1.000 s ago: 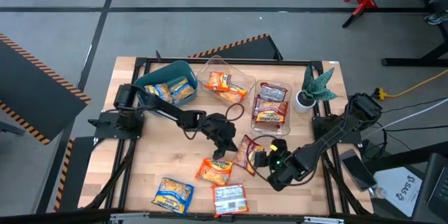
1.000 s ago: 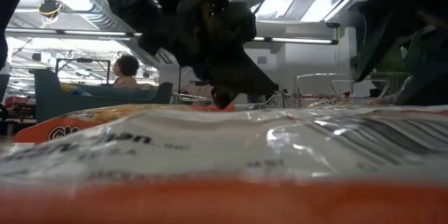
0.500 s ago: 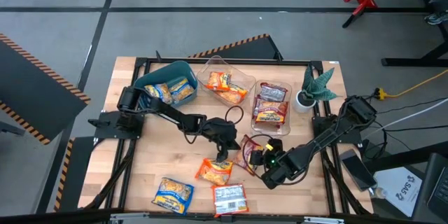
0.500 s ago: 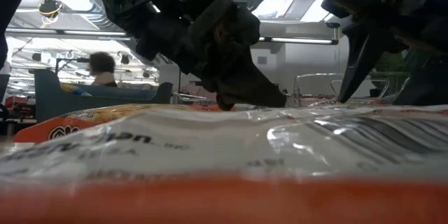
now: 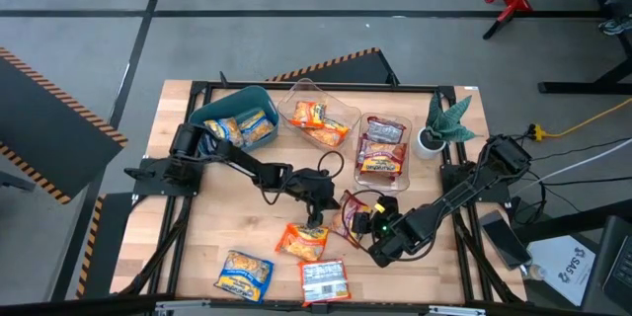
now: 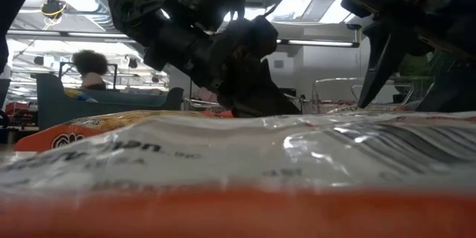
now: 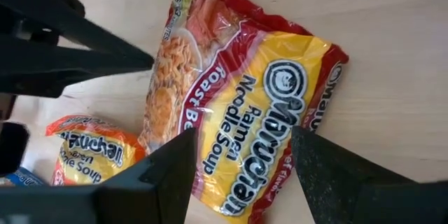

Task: Sort Maruchan noodles
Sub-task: Put the red noodle pack into the right transparent bin

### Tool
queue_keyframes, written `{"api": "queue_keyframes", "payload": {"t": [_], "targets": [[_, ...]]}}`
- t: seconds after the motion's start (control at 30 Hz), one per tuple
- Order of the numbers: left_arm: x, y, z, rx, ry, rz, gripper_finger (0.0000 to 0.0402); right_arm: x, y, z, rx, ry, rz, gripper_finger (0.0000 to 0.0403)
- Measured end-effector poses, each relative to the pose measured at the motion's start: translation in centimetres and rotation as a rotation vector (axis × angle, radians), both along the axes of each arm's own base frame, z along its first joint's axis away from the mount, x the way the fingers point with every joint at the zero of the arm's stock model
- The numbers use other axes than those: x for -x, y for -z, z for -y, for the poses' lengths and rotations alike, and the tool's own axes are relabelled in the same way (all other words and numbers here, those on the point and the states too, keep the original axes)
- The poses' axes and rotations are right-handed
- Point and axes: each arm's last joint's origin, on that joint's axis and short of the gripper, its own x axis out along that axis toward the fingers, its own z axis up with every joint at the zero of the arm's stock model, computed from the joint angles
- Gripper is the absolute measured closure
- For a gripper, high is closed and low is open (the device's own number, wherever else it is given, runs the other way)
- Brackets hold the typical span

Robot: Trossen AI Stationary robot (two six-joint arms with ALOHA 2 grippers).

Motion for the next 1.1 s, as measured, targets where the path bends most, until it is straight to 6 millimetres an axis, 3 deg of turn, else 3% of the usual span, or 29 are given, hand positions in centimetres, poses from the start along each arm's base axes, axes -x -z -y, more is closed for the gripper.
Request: {"api": "queue_keyframes", "payload": {"t": [0.9,1.1], "targets": [[0.2,2.8,0.1,-0.017,-0.019,-0.111,0.0402,-0.3,-0.2,0.0,0.026,0.018,0.064,0.0185],[0.4,3.1,0.1,-0.019,-0.022,-0.146,0.0402,0.3,-1.6,-0.9,-0.015,0.01,0.098,0.0185]]}}
